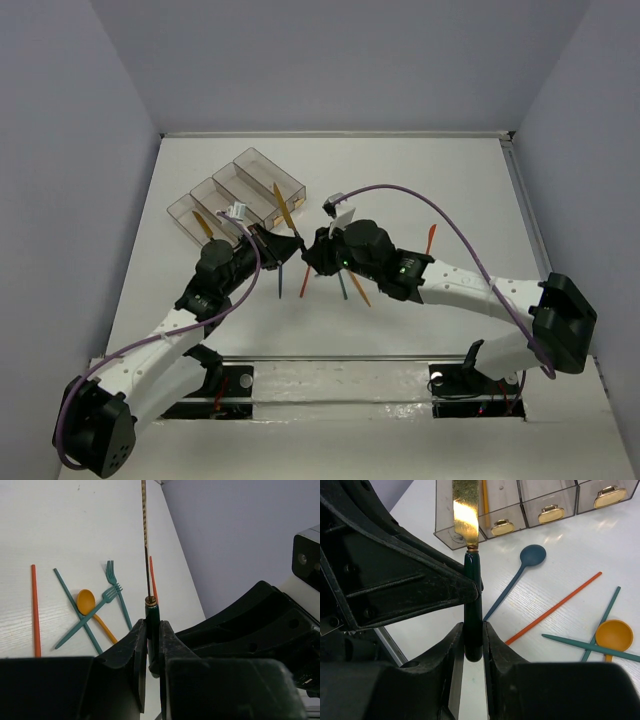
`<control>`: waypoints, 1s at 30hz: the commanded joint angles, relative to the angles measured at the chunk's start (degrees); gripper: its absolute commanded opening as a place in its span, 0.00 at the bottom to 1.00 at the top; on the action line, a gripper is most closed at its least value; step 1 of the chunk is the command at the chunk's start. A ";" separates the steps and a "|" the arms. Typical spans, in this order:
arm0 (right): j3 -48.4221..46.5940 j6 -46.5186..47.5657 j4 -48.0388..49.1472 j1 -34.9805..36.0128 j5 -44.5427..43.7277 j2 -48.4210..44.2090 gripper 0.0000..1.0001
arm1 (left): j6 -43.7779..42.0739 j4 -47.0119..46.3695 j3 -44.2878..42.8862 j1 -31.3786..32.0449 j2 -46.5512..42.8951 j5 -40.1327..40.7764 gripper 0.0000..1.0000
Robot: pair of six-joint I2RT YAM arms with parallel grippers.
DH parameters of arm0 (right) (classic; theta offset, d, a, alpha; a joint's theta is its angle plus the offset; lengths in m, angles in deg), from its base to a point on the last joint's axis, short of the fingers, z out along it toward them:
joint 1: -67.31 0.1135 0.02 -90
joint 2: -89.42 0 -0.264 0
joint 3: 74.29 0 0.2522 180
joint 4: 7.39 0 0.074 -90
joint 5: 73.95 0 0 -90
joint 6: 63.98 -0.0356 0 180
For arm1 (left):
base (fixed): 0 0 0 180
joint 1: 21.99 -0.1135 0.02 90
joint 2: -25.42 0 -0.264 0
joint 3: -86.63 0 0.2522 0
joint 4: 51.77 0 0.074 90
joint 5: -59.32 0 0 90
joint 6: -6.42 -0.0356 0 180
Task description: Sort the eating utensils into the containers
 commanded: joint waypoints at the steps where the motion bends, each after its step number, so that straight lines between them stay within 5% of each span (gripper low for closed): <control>1: -0.48 -0.16 4.68 0.74 0.75 -0.88 0.12 | -2.43 0.89 -1.55 0.11 -0.18 4.16 0.00; 6: 0.92 0.28 4.68 0.74 1.63 -3.42 0.63 | -3.66 4.58 -3.22 0.11 -0.79 8.73 0.00; 9: 2.67 0.54 4.06 0.74 1.72 -5.97 0.76 | -5.67 8.44 -5.59 0.11 -0.71 12.86 0.00; 14: 7.59 0.72 1.69 0.74 0.49 -14.93 0.77 | -8.23 15.83 -11.13 -2.51 2.28 17.80 0.00; 20: 14.45 -0.60 -1.65 0.74 -2.32 -21.52 0.77 | -9.37 22.42 -13.95 -17.79 4.30 16.21 0.00; 26: 19.02 -1.92 -3.58 0.74 -3.99 -25.48 0.77 | -12.80 29.89 -17.37 -22.55 8.17 22.27 0.00; 30: 20.61 -2.18 -4.55 0.74 -4.00 -28.64 0.77 | -14.30 30.25 -19.48 -27.04 12.37 19.12 0.00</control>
